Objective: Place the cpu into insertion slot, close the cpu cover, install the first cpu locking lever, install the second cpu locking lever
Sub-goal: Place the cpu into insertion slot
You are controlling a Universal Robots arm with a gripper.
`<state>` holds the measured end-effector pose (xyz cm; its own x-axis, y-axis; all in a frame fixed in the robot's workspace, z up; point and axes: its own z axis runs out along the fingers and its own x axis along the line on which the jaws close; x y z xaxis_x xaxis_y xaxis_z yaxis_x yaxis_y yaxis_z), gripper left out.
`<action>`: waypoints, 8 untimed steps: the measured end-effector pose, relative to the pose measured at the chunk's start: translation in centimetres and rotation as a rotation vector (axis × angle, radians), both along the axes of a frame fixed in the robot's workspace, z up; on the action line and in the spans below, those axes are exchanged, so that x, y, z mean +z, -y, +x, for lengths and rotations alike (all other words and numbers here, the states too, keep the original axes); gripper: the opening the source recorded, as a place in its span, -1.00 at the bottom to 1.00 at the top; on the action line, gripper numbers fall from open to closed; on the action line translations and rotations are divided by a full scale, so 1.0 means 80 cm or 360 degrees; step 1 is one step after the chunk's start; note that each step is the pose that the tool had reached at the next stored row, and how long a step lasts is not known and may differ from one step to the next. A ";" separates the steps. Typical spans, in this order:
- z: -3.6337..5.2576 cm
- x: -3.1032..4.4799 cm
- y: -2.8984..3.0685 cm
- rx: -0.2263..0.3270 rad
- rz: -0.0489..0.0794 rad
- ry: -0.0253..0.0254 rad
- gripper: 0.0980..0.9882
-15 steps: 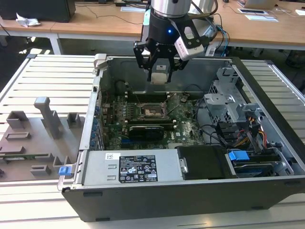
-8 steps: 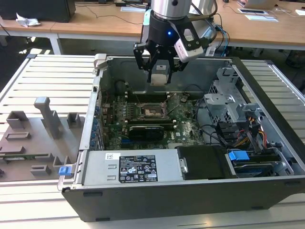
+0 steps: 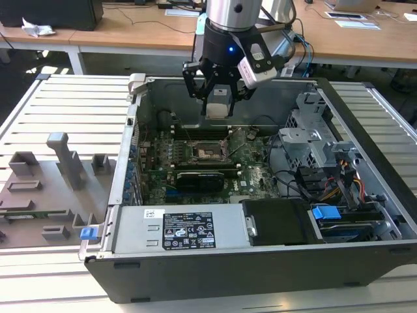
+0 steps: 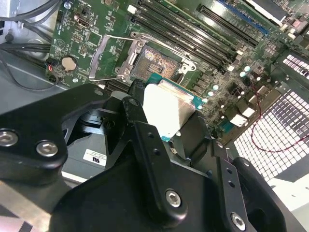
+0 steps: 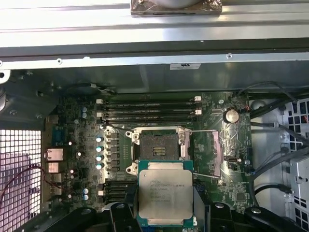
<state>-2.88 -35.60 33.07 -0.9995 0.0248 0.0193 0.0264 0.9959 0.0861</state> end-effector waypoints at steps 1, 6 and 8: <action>0.000 -0.0014 0.0000 0.0000 0.0000 0.00000 0.00; 0.000 -0.0101 0.0000 0.0000 -0.0005 0.00000 0.00; 0.000 -0.0137 0.0000 0.0000 -0.0007 0.00001 0.00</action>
